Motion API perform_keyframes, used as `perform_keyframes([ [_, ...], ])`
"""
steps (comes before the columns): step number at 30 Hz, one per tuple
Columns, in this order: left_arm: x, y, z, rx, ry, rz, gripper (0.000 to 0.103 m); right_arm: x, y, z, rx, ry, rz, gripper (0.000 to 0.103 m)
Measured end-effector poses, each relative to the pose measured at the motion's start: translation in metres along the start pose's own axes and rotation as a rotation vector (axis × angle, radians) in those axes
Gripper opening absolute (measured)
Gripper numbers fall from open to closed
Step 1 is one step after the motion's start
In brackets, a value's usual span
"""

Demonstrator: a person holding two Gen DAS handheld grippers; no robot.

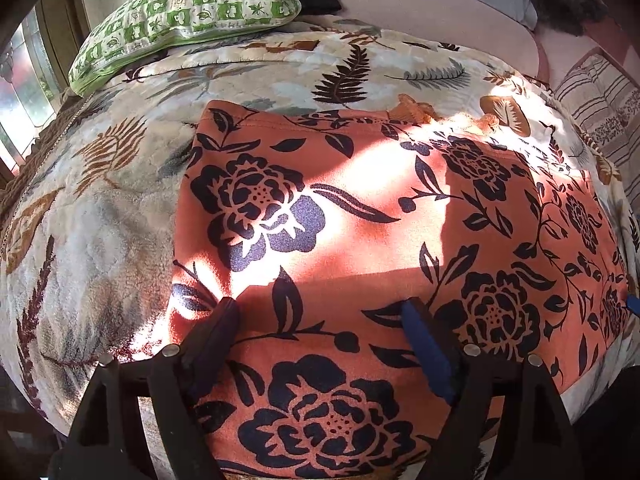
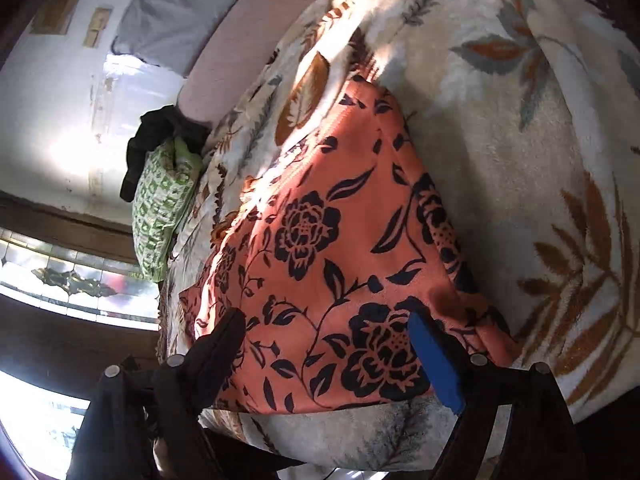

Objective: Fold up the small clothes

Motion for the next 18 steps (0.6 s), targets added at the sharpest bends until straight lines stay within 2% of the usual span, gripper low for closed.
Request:
perform_keyframes([
  [2, -0.001, 0.0, -0.001, -0.007, -0.002, 0.007, 0.086, -0.005, 0.001, -0.009, 0.015, 0.006, -0.006, 0.088],
  [4, -0.002, 0.001, 0.0, -0.005, -0.008, 0.013, 0.086, -0.036, -0.006, -0.016, 0.044, -0.057, -0.098, 0.087],
  [6, -0.001, 0.007, 0.002, -0.003, 0.002, 0.01, 0.086, -0.044, 0.013, -0.017, -0.043, -0.162, -0.028, 0.085],
  [9, 0.002, 0.019, 0.007, -0.034, 0.074, -0.004, 0.086, -0.043, 0.042, -0.028, -0.121, -0.159, -0.03, 0.086],
  [13, -0.008, 0.03, 0.01, -0.079, 0.125, -0.039, 0.086, -0.061, 0.039, -0.046, -0.1, -0.245, -0.016, 0.086],
  [18, -0.033, 0.021, 0.002, -0.046, 0.061, -0.043, 0.086, -0.071, 0.02, -0.037, -0.138, -0.343, -0.004, 0.088],
])
Point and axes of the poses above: each gripper's, at about its wrist camera, not at the fingertips, and y roughly against the way its jaws point, x to its left, z to its top, the point moved 2 cm from there along -y, roughly the way its jaws point, and after that the axes turned 13 degrees about -x, right-handed, at the moved point
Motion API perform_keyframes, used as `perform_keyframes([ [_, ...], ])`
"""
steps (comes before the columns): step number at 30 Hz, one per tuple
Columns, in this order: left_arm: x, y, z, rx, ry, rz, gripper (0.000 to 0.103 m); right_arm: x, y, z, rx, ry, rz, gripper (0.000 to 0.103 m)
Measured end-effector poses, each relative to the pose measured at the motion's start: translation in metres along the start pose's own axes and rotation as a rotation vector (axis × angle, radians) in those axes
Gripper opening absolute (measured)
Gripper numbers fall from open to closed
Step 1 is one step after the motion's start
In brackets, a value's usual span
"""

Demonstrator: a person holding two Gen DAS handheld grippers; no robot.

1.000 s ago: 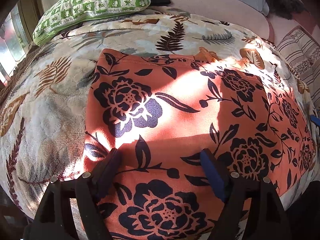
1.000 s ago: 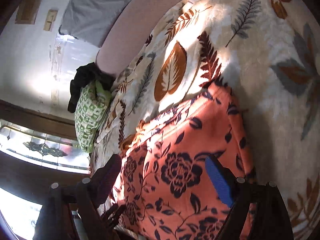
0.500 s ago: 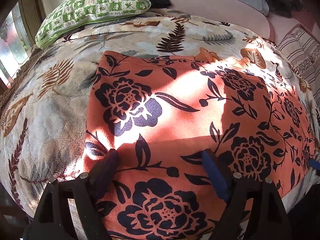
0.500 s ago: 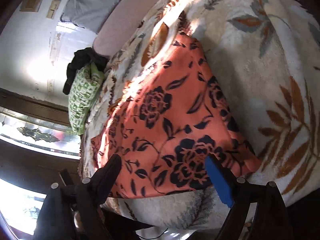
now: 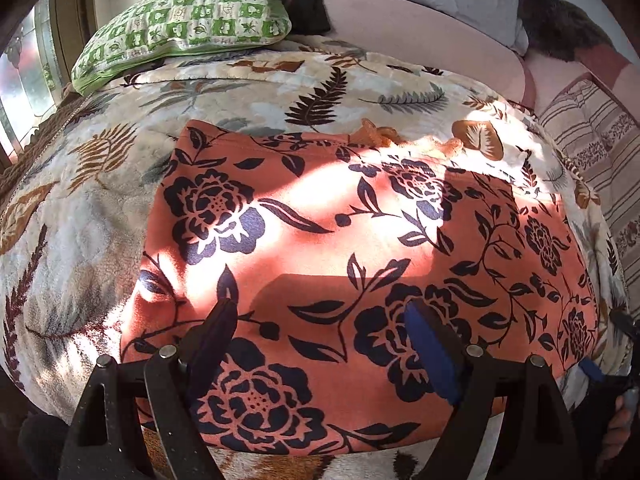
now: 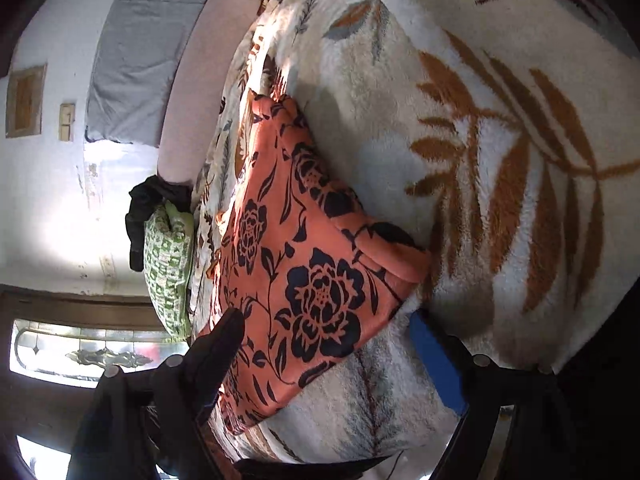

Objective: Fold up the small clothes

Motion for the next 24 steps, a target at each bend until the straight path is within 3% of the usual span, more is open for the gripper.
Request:
perform_keyframes([
  [3, -0.009, -0.005, -0.007, 0.008, -0.032, 0.027, 0.086, 0.013, -0.007, 0.011, -0.046, 0.045, 0.018, 0.084],
  [4, -0.011, -0.003, -0.006, 0.002, -0.037, 0.028, 0.086, 0.011, -0.01, 0.013, -0.045, 0.032, 0.021, 0.078],
  [6, -0.015, 0.002, -0.002, -0.004, -0.026, 0.004, 0.086, 0.014, -0.018, 0.015, -0.017, 0.047, 0.009, 0.015],
  [9, -0.02, 0.019, 0.009, -0.083, -0.018, 0.001, 0.086, 0.028, -0.004, 0.013, -0.066, 0.148, -0.018, 0.012],
  [12, -0.029, 0.019, 0.014, -0.096, -0.041, -0.004, 0.086, 0.039, 0.009, 0.013, -0.103, 0.245, -0.053, 0.012],
  [15, -0.039, -0.013, -0.001, 0.032, -0.097, 0.003, 0.087, 0.007, -0.01, 0.013, 0.043, 0.199, -0.154, 0.02],
  [16, -0.039, -0.023, -0.008, 0.065, -0.119, 0.012, 0.087, 0.005, -0.005, 0.015, 0.054, 0.169, -0.117, 0.021],
  [17, -0.04, -0.021, -0.01, 0.029, -0.133, 0.012, 0.088, 0.009, 0.003, 0.018, 0.05, 0.191, -0.115, 0.039],
  [18, -0.04, -0.018, -0.01, 0.002, -0.138, 0.012, 0.088, 0.015, 0.015, 0.023, 0.036, 0.23, -0.116, 0.071],
  [19, -0.041, -0.019, -0.01, 0.009, -0.138, 0.011, 0.088, 0.023, 0.029, 0.03, -0.003, 0.258, -0.107, 0.082],
  [21, -0.039, -0.022, -0.01, 0.009, -0.128, 0.007, 0.089, 0.044, 0.052, 0.048, -0.081, 0.303, -0.053, 0.085],
  [24, -0.04, -0.023, -0.01, 0.0, -0.128, 0.008, 0.091, 0.07, 0.04, 0.073, -0.03, 0.334, 0.063, 0.085],
])
Point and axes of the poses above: each gripper's, at about its wrist camera, not at the fingertips, and y roughly against the way its jaws point, x to its left, z to its top, the point moved 2 cm from there along -y, roughly the way its jaws point, and after that the axes turned 13 degrees about -x, right-handed, at the moved point
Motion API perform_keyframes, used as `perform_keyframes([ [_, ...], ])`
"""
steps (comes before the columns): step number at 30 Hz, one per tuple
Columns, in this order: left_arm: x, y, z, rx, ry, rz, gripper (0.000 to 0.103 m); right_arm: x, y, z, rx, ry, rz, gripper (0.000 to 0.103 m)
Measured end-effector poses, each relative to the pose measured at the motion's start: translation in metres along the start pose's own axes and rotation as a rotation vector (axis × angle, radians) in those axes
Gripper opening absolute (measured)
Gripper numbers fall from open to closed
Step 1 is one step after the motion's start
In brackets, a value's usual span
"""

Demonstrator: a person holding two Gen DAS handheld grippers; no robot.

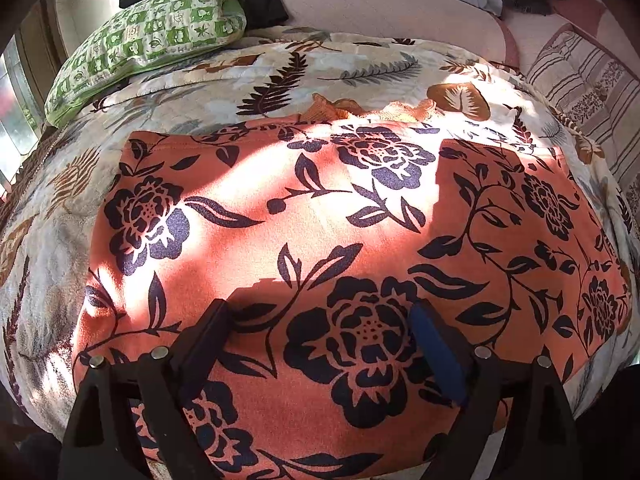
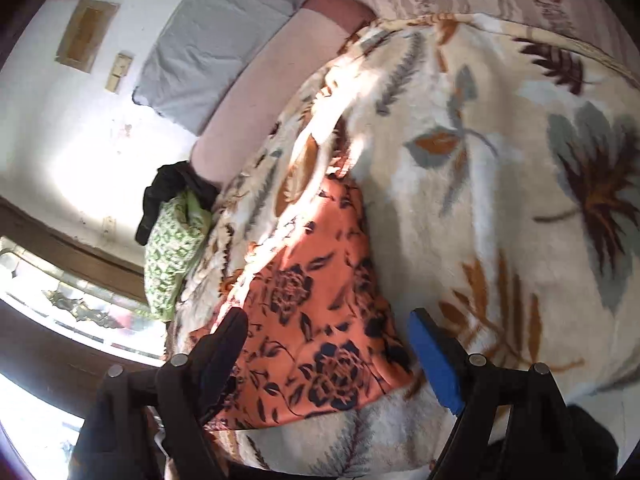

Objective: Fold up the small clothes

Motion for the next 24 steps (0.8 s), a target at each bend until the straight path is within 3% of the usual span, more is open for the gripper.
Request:
perform_keyframes([
  [4, -0.001, 0.0, -0.002, -0.022, -0.011, 0.005, 0.093, 0.007, -0.078, 0.025, 0.153, 0.046, -0.002, 0.085],
  [7, -0.001, -0.001, -0.002, -0.02, -0.006, 0.005, 0.094, -0.011, -0.135, 0.029, 0.249, 0.048, -0.089, 0.084],
  [8, -0.001, -0.001, -0.002, -0.022, -0.005, 0.005, 0.094, -0.018, -0.149, 0.026, 0.282, 0.026, -0.096, 0.079],
  [10, -0.001, -0.001, -0.003, -0.033, -0.004, 0.003, 0.094, -0.008, -0.157, 0.024, 0.3, 0.108, -0.102, 0.045],
  [11, 0.0, -0.001, -0.004, -0.038, -0.007, 0.0, 0.095, 0.002, -0.155, 0.022, 0.314, 0.156, -0.108, 0.014],
  [14, 0.0, -0.002, -0.004, -0.047, -0.008, -0.005, 0.096, 0.02, -0.145, 0.023, 0.237, 0.285, -0.18, 0.013],
  [16, 0.0, -0.002, -0.004, -0.043, -0.013, -0.006, 0.096, 0.004, -0.157, 0.018, 0.259, 0.249, -0.237, 0.014],
  [19, 0.002, -0.001, -0.003, -0.037, -0.013, -0.021, 0.096, -0.004, -0.154, 0.016, 0.229, 0.189, -0.241, 0.025],
  [20, 0.002, -0.002, -0.003, -0.038, -0.017, -0.023, 0.096, -0.001, -0.149, 0.019, 0.223, 0.193, -0.249, 0.039],
  [21, 0.002, -0.002, -0.003, -0.039, -0.019, -0.021, 0.096, 0.003, -0.143, 0.022, 0.206, 0.203, -0.264, 0.066],
  [22, 0.002, -0.002, -0.004, -0.04, -0.019, -0.02, 0.096, 0.009, -0.135, 0.028, 0.163, 0.219, -0.281, 0.074],
  [24, 0.001, -0.002, -0.004, -0.04, -0.017, -0.017, 0.097, 0.03, -0.12, 0.039, 0.079, 0.261, -0.289, 0.075],
])
Point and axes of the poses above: each gripper's, at about its wrist camera, not at the fingertips, and y roughly against the way its jaws point, x to its left, z to its top, the point moved 2 cm from there along -y, roughly the way its jaws point, and after that the axes turned 13 degrees about -x, right-handed, at the moved point
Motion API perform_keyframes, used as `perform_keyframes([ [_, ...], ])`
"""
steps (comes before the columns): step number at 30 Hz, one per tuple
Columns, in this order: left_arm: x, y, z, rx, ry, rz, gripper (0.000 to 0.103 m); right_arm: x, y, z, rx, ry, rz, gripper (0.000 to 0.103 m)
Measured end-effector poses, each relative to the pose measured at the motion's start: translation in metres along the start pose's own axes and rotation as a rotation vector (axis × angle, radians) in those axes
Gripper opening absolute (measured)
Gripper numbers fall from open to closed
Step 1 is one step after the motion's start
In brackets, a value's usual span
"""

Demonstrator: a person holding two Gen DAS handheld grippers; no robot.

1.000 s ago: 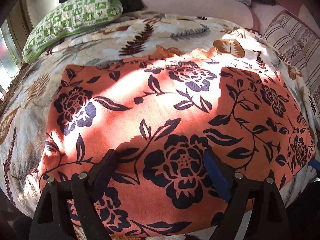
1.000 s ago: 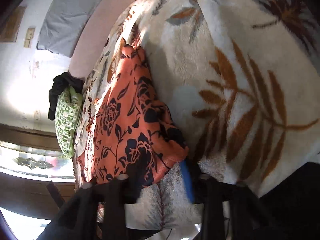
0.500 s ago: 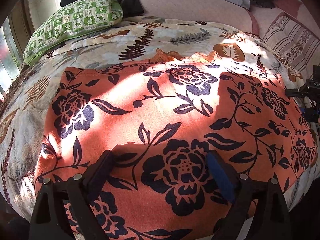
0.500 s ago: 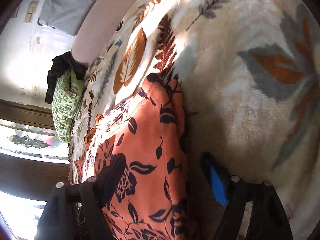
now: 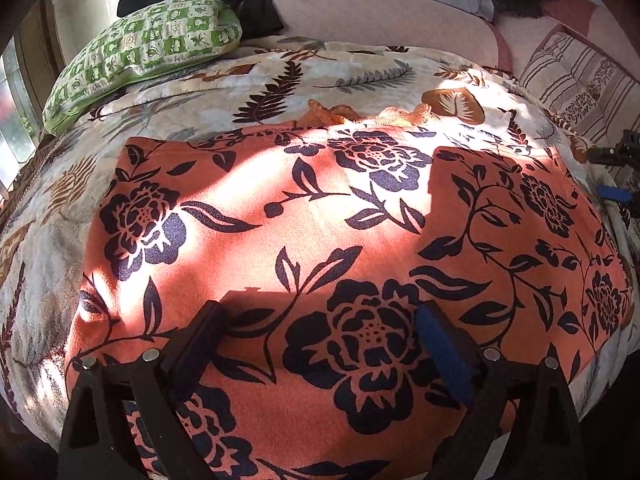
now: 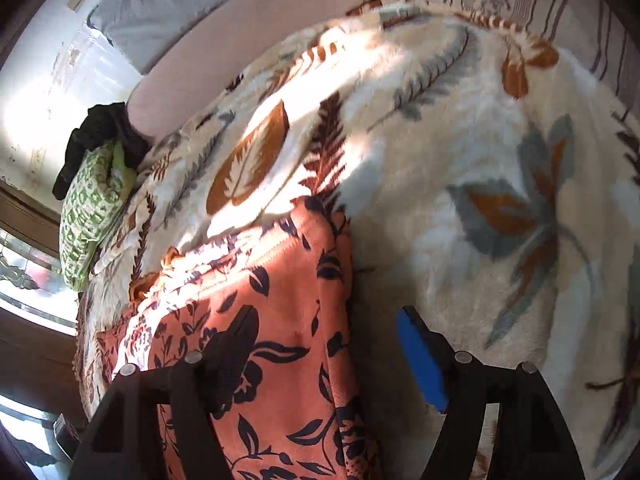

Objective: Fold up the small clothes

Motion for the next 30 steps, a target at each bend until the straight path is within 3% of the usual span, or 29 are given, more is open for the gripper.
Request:
perform_keyframes([
  [2, 0.0, 0.0, 0.0, 0.003, -0.003, 0.0, 0.097, 0.012, 0.015, 0.012, -0.06, 0.0, 0.041, 0.075],
  [4, 0.0, -0.001, 0.0, 0.006, -0.002, -0.005, 0.097, 0.025, 0.013, 0.021, -0.06, -0.027, 0.162, 0.076],
  [7, 0.0, -0.001, 0.001, 0.01, -0.003, -0.002, 0.097, 0.028, -0.029, 0.017, 0.109, -0.157, 0.374, 0.079],
  [8, 0.0, -0.002, 0.001, 0.012, -0.004, -0.002, 0.097, 0.021, -0.052, 0.011, 0.185, -0.211, 0.394, 0.079],
  [9, -0.001, -0.002, 0.001, 0.015, -0.006, -0.004, 0.097, 0.004, -0.073, 0.004, 0.246, -0.267, 0.32, 0.077],
  [11, 0.0, -0.002, 0.001, 0.02, -0.005, -0.011, 0.097, -0.027, -0.078, -0.002, 0.204, -0.467, 0.299, 0.063],
  [12, 0.001, -0.002, 0.001, 0.02, -0.005, -0.014, 0.098, -0.028, -0.068, 0.002, 0.161, -0.475, 0.288, 0.063],
  [14, 0.001, -0.004, 0.001, 0.016, -0.013, -0.008, 0.099, -0.008, -0.044, 0.008, 0.113, -0.299, 0.211, 0.073],
  [15, 0.0, -0.004, 0.001, 0.015, -0.009, -0.004, 0.1, 0.004, -0.035, 0.007, 0.125, -0.253, 0.239, 0.078],
  [18, -0.002, -0.005, 0.001, 0.011, -0.006, 0.01, 0.101, 0.028, -0.031, -0.005, 0.207, -0.208, 0.423, 0.081],
  [19, -0.002, -0.004, 0.001, 0.012, -0.006, 0.008, 0.101, 0.025, -0.038, -0.008, 0.228, -0.164, 0.39, 0.081],
  [20, -0.001, -0.004, 0.001, 0.02, -0.01, 0.0, 0.101, 0.015, -0.05, -0.013, 0.256, -0.158, 0.302, 0.081],
  [21, -0.001, -0.002, 0.002, 0.035, -0.017, -0.012, 0.101, 0.0, -0.06, -0.016, 0.272, -0.25, 0.294, 0.08],
  [23, 0.004, 0.003, 0.005, 0.057, -0.019, -0.031, 0.1, -0.018, -0.051, -0.012, 0.218, -0.451, 0.303, 0.08],
  [25, 0.011, 0.014, 0.007, 0.034, -0.006, -0.003, 0.1, 0.001, -0.029, 0.001, 0.158, -0.327, 0.272, 0.081],
  [27, 0.016, 0.028, 0.008, -0.004, 0.01, 0.006, 0.1, 0.029, -0.011, 0.0, 0.163, -0.228, 0.35, 0.081],
  [30, 0.024, 0.037, 0.0, -0.013, 0.044, 0.007, 0.1, 0.056, 0.005, -0.029, 0.213, -0.195, 0.478, 0.082],
])
Point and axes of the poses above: each gripper's, at about its wrist camera, not at the fingertips, and y roughly against the way its jaws point, x to its left, z to its top, the point moved 2 cm from there along -y, roughly the way its jaws point, and after that the axes turned 13 degrees about -x, right-handed, at the moved point
